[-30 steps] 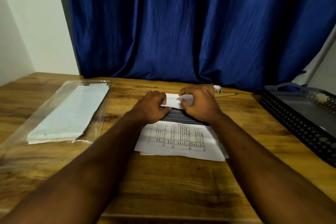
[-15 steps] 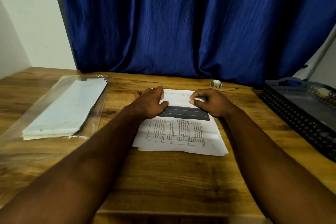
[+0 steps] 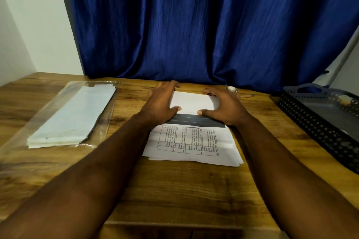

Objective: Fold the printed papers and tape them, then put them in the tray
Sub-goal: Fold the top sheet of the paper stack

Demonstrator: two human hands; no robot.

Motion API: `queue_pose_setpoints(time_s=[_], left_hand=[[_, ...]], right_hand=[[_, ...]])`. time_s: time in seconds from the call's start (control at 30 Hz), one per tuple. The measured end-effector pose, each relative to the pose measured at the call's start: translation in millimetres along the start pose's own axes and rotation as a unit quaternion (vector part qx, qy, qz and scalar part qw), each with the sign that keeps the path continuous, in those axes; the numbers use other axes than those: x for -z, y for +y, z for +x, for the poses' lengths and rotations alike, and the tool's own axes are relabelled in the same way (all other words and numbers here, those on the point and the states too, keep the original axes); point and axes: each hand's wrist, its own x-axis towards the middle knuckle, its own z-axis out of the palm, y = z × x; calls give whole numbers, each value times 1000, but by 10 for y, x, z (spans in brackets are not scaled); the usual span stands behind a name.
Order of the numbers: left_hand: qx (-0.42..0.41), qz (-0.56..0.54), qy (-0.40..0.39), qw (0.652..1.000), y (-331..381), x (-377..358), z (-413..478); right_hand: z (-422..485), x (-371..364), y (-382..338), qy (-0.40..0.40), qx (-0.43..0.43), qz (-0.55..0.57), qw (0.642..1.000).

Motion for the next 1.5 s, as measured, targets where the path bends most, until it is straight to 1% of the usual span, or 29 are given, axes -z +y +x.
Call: queue_pose_setpoints(time_s=[0.1, 0.17, 0.23, 0.33, 0.47, 0.53, 0.6, 0.67, 0.73, 0.77, 0.83, 0.9, 1.07, 1.13, 1.23, 1.3, 1.37, 1.43, 1.5], left_hand=[[-18, 51, 51, 997, 14, 16, 30], [-41, 76, 64, 994, 2, 28, 46], [-51, 74, 62, 994, 0, 35, 43], [-64, 40, 73, 994, 16, 46, 32], [-28, 25, 107, 994, 36, 29, 39], [-11, 22, 88, 996, 18, 7, 45], [10, 18, 26, 999, -7, -23, 36], [31, 20, -50, 998, -34, -54, 15], [40, 10, -88, 995, -48, -66, 3], [38, 3, -96, 995, -51, -67, 5], [33, -4, -104, 994, -52, -65, 18], [26, -4, -102, 994, -62, -79, 28], [-9, 9, -80, 997, -105, -189, 34], [-5, 10, -78, 997, -113, -219, 31], [18, 7, -83, 996, -127, -216, 33], [30, 4, -90, 995, -124, -207, 33], [46, 3, -94, 995, -115, -207, 41], [56, 0, -91, 994, -121, -217, 48], [59, 3, -90, 994, -139, -229, 44]], right_hand=[[31, 36, -32, 46, 19, -22, 999], [43, 58, -63, 63, 28, -56, 996], [30, 70, -87, 67, 27, -78, 994], [-6, 87, -124, 80, 15, -84, 993], [7, 130, -117, 89, 37, -100, 990], [11, 125, -116, 87, 35, -106, 990], [3, 74, -111, 57, 17, -112, 992], [-18, 18, -94, -4, -16, -104, 994], [-20, 14, -72, -57, -45, -83, 994], [-21, 18, -75, -67, -56, -73, 994], [-27, 1, -135, -66, -63, -75, 993], [-54, -74, -270, -82, -44, -93, 991], [-24, -318, -626, -192, -14, -111, 975], [7, -374, -700, -221, -9, -114, 969], [34, -395, -657, -261, -35, -112, 958], [38, -354, -523, -265, -61, -103, 957], [31, -290, -341, -250, -100, -98, 958], [14, -243, -176, -229, -142, -108, 957], [7, -236, -88, -219, -165, -127, 953]])
